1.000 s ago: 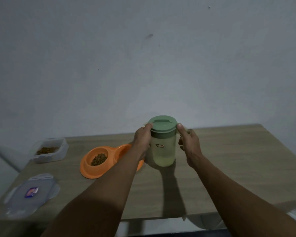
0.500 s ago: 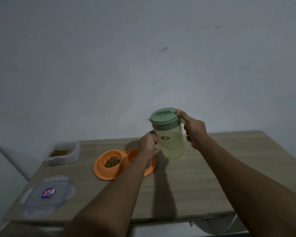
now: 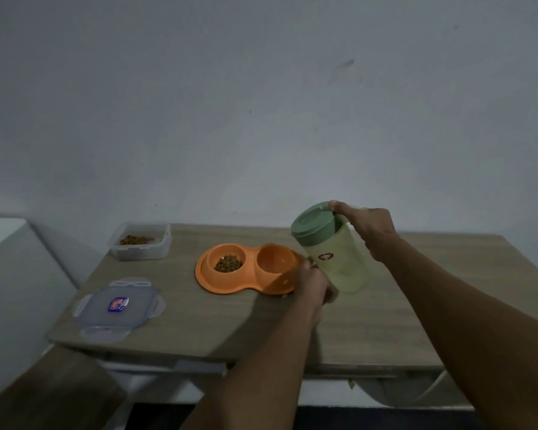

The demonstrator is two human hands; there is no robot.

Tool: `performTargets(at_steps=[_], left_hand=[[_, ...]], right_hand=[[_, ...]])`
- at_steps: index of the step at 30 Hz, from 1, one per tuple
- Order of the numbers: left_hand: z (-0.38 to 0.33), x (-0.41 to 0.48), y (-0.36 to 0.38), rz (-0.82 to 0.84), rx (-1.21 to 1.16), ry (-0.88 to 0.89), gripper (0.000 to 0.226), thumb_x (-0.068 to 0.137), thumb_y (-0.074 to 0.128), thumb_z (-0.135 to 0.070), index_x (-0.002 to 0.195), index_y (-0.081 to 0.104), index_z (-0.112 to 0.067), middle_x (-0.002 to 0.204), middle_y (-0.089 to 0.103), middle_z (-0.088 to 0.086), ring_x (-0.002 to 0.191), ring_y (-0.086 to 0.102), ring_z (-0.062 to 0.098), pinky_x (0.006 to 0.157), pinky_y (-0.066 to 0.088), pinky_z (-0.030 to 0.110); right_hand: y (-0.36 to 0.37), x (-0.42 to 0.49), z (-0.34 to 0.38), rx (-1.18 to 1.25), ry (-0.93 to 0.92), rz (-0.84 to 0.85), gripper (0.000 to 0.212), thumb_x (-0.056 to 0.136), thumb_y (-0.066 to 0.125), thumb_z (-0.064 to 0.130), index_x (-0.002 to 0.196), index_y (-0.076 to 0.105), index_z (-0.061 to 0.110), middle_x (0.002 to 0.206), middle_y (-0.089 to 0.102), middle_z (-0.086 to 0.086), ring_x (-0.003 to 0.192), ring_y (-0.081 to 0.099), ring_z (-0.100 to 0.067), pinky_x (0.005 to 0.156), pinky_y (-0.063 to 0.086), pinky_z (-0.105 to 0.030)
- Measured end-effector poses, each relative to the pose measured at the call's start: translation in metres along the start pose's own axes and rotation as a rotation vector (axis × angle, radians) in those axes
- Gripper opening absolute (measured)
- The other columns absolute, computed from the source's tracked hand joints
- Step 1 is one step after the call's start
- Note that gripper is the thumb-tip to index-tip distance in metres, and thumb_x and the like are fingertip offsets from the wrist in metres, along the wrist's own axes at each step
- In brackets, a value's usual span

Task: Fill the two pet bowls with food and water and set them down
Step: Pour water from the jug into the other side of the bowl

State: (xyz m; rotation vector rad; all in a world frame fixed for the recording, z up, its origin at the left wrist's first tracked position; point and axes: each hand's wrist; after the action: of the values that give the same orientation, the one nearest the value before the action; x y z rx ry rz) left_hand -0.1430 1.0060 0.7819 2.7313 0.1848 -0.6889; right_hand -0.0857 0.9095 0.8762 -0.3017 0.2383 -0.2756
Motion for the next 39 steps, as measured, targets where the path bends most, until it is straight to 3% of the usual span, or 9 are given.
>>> performTargets(at_steps=[6, 11, 19, 25, 29, 33, 35, 37, 39], left_hand=[[0.001, -0.01, -0.007, 0.031, 0.041, -0.049, 0.04, 0.089, 0.036, -0.009, 0.12, 0.056, -0.027, 0.086, 0.057, -0.002, 0.068, 0.049, 0.013, 0.065, 0.046, 0.029], [-0.001, -0.011, -0.011, 0.052, 0.066, -0.067, 0.043, 0.09, 0.032, -0.003, 0.123, 0.052, -0.022, 0.088, 0.059, 0.002, 0.06, 0.045, 0.012, 0.049, 0.038, 0.024], [-0.007, -0.008, -0.012, -0.016, 0.081, -0.098, 0.036, 0.09, 0.035, -0.004, 0.112, 0.057, -0.022, 0.079, 0.057, 0.0, 0.059, 0.046, 0.013, 0.052, 0.039, 0.024], [-0.014, -0.01, -0.007, -0.017, 0.067, -0.166, 0.038, 0.093, 0.035, -0.007, 0.12, 0.056, -0.024, 0.099, 0.059, 0.002, 0.063, 0.044, 0.013, 0.053, 0.048, 0.021], [-0.014, -0.01, -0.006, -0.013, 0.054, -0.21, 0.025, 0.096, 0.037, 0.001, 0.092, 0.056, -0.015, 0.086, 0.051, 0.0, 0.064, 0.045, 0.012, 0.071, 0.05, 0.028], [-0.017, -0.004, -0.007, -0.025, 0.02, -0.269, 0.044, 0.093, 0.033, 0.012, 0.122, 0.057, -0.011, 0.12, 0.056, 0.002, 0.091, 0.053, 0.02, 0.079, 0.051, 0.029], [-0.021, -0.01, -0.006, -0.02, -0.003, -0.277, 0.043, 0.093, 0.032, 0.013, 0.12, 0.056, -0.01, 0.113, 0.054, 0.002, 0.077, 0.049, 0.016, 0.078, 0.052, 0.029], [-0.02, -0.01, -0.005, -0.011, 0.021, -0.275, 0.032, 0.094, 0.033, 0.01, 0.101, 0.057, -0.01, 0.094, 0.053, 0.001, 0.066, 0.044, 0.013, 0.071, 0.049, 0.027], [-0.019, -0.011, -0.005, -0.024, 0.019, -0.284, 0.032, 0.095, 0.03, 0.009, 0.088, 0.051, -0.014, 0.081, 0.048, -0.003, 0.066, 0.046, 0.01, 0.074, 0.046, 0.025]], right_hand=[[0.015, -0.004, 0.002, -0.159, -0.014, -0.031, 0.094, 0.049, 0.083, 0.067, 0.116, 0.06, 0.004, 0.108, 0.062, -0.008, 0.097, 0.059, -0.029, 0.073, 0.049, -0.036], [0.024, -0.004, 0.005, -0.284, -0.024, -0.036, 0.085, 0.052, 0.081, 0.068, 0.107, 0.058, 0.007, 0.104, 0.063, -0.009, 0.097, 0.06, -0.03, 0.082, 0.055, -0.039], [0.033, -0.003, 0.012, -0.385, -0.061, -0.019, 0.091, 0.047, 0.077, 0.074, 0.107, 0.061, 0.008, 0.102, 0.068, -0.008, 0.092, 0.065, -0.03, 0.08, 0.057, -0.039], [0.033, -0.001, 0.021, -0.463, -0.1, -0.01, 0.082, 0.053, 0.077, 0.072, 0.102, 0.059, 0.008, 0.1, 0.066, -0.007, 0.093, 0.064, -0.029, 0.083, 0.056, -0.04], [0.035, -0.002, 0.023, -0.501, -0.119, -0.005, 0.075, 0.056, 0.078, 0.069, 0.096, 0.054, 0.01, 0.101, 0.064, -0.007, 0.096, 0.062, -0.03, 0.085, 0.055, -0.04], [0.037, -0.002, 0.026, -0.528, -0.142, 0.004, 0.073, 0.058, 0.078, 0.068, 0.094, 0.053, 0.01, 0.099, 0.062, -0.007, 0.095, 0.061, -0.029, 0.079, 0.053, -0.037], [0.038, -0.001, 0.027, -0.532, -0.148, 0.01, 0.074, 0.059, 0.078, 0.069, 0.095, 0.052, 0.009, 0.099, 0.062, -0.008, 0.095, 0.06, -0.028, 0.077, 0.051, -0.037], [0.038, -0.001, 0.027, -0.538, -0.15, 0.012, 0.074, 0.059, 0.078, 0.069, 0.095, 0.052, 0.009, 0.099, 0.061, -0.008, 0.095, 0.06, -0.029, 0.076, 0.051, -0.037], [0.039, 0.0, 0.028, -0.544, -0.151, 0.012, 0.073, 0.059, 0.078, 0.068, 0.094, 0.052, 0.009, 0.098, 0.062, -0.008, 0.094, 0.06, -0.028, 0.075, 0.051, -0.036]])
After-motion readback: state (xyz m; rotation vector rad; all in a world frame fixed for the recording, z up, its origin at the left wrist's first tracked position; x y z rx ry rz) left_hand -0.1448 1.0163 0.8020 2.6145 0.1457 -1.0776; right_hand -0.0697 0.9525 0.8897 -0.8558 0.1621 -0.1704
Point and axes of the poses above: each hand's wrist, its own x-axis towards the middle knuckle, its own y-axis out of the palm, z = x × y
